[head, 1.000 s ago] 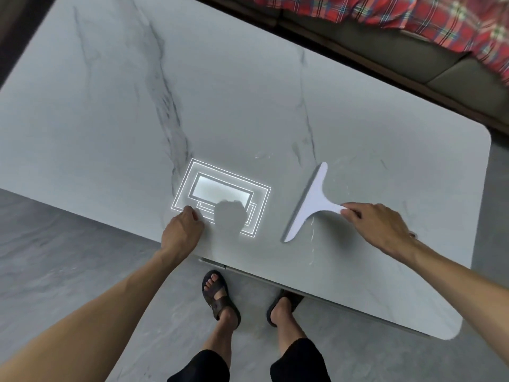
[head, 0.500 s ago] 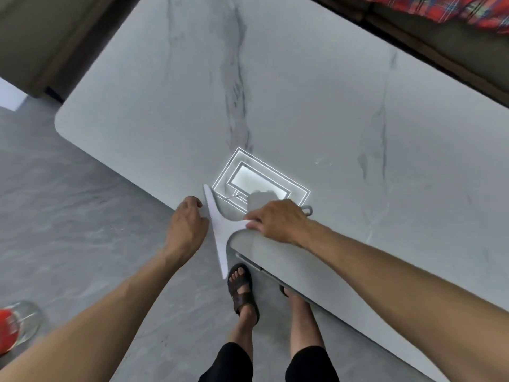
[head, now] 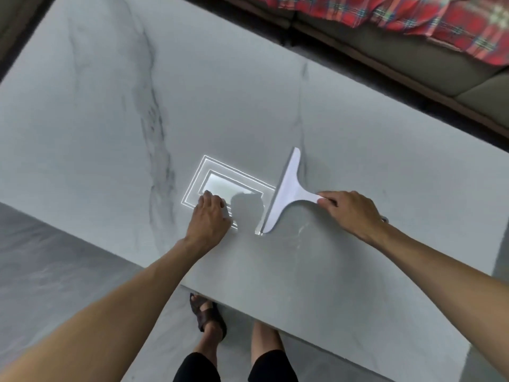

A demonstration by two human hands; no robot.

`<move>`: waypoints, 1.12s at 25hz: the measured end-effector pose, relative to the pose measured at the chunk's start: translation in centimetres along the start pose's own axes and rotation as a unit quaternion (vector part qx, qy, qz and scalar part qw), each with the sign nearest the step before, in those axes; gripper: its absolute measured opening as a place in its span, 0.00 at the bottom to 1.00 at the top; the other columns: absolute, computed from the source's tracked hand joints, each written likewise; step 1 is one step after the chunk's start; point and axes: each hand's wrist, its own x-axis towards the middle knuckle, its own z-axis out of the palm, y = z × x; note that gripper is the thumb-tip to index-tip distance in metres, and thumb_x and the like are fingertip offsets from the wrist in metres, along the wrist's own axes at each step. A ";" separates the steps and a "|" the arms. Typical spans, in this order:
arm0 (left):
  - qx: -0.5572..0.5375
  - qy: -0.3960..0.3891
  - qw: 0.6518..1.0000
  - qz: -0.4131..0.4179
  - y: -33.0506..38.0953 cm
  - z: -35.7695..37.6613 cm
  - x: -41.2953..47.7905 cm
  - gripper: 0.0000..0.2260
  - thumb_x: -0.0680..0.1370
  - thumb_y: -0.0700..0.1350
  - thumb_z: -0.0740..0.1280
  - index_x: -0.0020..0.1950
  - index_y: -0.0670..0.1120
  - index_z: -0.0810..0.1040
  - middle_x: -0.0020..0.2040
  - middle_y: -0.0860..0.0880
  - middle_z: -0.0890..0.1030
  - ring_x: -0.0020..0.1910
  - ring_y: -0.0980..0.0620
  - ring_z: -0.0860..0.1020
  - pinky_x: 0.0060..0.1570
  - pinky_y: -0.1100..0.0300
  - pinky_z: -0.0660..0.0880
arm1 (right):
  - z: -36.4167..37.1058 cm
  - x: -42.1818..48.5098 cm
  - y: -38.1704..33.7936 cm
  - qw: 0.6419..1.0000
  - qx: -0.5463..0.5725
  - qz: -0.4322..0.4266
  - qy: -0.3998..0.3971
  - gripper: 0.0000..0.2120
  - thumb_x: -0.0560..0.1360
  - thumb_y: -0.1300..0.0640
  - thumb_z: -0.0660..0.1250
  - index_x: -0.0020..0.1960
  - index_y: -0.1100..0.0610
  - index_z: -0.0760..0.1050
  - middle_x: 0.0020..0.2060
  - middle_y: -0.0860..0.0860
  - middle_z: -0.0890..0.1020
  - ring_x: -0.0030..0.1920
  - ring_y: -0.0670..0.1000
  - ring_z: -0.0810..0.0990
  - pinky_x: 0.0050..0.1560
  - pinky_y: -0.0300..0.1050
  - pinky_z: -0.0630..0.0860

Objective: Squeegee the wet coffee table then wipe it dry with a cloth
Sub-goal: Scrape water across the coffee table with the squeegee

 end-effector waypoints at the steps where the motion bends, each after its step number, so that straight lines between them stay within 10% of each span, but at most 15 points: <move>1: 0.018 -0.010 1.000 0.014 1.4 0.5 0.6 0.15 0.74 0.40 0.64 0.59 0.38 0.71 0.59 0.41 0.70 0.59 0.42 0.69 0.60 0.52 0.69 | -0.2 -1.4 2.2 1.000 -0.004 0.022 0.002 0.14 0.79 0.42 0.56 0.59 0.39 0.77 0.48 0.49 0.85 0.48 0.58 0.81 0.42 0.47 0.73; 14: 0.152 -0.039 0.983 0.097 11.2 3.7 4.7 0.26 0.76 0.46 0.64 0.70 0.39 0.61 0.70 0.38 0.62 0.67 0.38 0.64 0.68 0.49 0.64 | -8.7 -2.4 11.3 0.961 0.177 0.205 0.056 0.13 0.78 0.46 0.55 0.45 0.49 0.75 0.41 0.51 0.80 0.45 0.59 0.78 0.45 0.51 0.73; 19: 0.168 -0.116 0.978 0.031 15.0 4.9 6.8 0.36 0.76 0.47 0.63 0.77 0.38 0.48 0.74 0.30 0.53 0.70 0.26 0.56 0.70 0.41 0.60 | -12.1 9.1 11.4 0.930 0.278 0.217 0.105 0.24 0.78 0.50 0.51 0.74 0.45 0.64 0.51 0.48 0.70 0.49 0.53 0.69 0.58 0.51 0.71; 28: 0.158 -0.218 0.962 -0.052 18.1 4.4 9.1 0.36 0.79 0.46 0.60 0.78 0.40 0.40 0.74 0.25 0.42 0.72 0.22 0.44 0.73 0.40 0.53 | -5.3 2.0 15.0 0.969 0.138 0.196 0.058 0.22 0.81 0.52 0.53 0.75 0.45 0.62 0.66 0.58 0.76 0.62 0.65 0.74 0.59 0.53 0.70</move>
